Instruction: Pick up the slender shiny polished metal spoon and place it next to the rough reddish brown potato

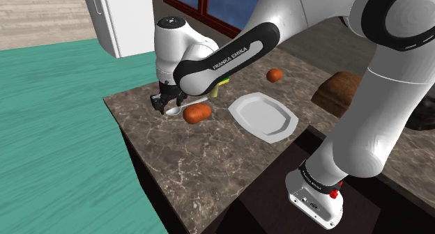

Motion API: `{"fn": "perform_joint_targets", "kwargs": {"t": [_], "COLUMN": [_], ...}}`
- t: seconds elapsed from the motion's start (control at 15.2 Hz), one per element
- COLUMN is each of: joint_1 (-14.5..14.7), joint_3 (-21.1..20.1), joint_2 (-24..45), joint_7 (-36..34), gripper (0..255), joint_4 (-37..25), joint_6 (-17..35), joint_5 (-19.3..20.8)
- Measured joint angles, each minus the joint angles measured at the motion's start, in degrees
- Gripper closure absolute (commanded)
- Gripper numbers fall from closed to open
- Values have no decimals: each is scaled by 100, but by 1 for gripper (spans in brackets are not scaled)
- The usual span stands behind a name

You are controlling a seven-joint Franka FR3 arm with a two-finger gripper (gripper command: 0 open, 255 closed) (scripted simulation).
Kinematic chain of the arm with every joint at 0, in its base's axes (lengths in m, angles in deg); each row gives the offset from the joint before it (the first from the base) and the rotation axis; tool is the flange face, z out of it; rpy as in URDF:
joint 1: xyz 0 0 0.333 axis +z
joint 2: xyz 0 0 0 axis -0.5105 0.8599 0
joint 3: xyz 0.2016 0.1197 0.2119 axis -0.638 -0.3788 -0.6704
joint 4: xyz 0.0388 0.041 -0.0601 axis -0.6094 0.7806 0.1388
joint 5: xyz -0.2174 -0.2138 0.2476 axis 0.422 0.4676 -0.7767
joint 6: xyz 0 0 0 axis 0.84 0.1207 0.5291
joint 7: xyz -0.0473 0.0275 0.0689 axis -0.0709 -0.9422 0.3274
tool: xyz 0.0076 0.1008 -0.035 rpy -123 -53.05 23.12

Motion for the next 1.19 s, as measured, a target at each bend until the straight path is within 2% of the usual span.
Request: {"fn": "perform_joint_targets", "kwargs": {"t": [0.46, 1.19], "joint_1": [-5, -67], "joint_3": [-6, -95], "joint_2": [-24, -482], "joint_7": [17, 322], "gripper": [255, 255], "joint_4": [-11, -305], "joint_6": [-33, -725], "joint_5": [-20, -376]}}
